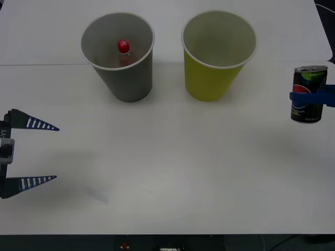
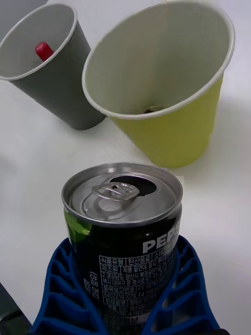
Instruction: Put the can into the green bin and the plastic bottle into the gray bin
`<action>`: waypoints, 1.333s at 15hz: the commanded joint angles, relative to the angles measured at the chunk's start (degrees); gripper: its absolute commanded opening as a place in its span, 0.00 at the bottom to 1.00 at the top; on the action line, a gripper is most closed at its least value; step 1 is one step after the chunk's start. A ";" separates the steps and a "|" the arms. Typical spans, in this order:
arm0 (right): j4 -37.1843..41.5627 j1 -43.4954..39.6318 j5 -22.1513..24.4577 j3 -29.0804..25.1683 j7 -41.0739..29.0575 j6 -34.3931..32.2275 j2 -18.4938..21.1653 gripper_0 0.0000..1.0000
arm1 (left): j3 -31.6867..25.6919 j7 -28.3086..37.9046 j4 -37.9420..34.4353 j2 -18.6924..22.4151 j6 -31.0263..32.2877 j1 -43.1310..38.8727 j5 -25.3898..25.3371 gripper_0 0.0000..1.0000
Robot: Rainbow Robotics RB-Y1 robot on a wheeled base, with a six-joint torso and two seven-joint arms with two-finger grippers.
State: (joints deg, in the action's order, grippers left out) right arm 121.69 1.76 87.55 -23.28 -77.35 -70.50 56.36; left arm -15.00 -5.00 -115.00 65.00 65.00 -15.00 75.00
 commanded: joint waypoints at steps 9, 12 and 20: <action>-26.24 45.43 2.63 30.40 -0.08 -9.75 7.18 0.00 | 0.00 0.00 0.00 0.00 0.00 0.00 0.00 1.00; -34.68 55.63 8.34 38.31 -0.08 -9.75 2.44 0.00 | 0.00 0.00 0.00 0.00 0.00 0.00 0.00 1.00; -51.29 69.78 20.47 47.27 0.01 -9.31 -10.04 0.00 | 0.00 0.00 0.00 0.00 0.00 0.00 0.00 1.00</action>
State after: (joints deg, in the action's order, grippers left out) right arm 71.53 70.72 106.85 23.67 -77.35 -80.02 47.46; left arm -15.00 -5.00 -115.00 65.00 65.00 -15.00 75.00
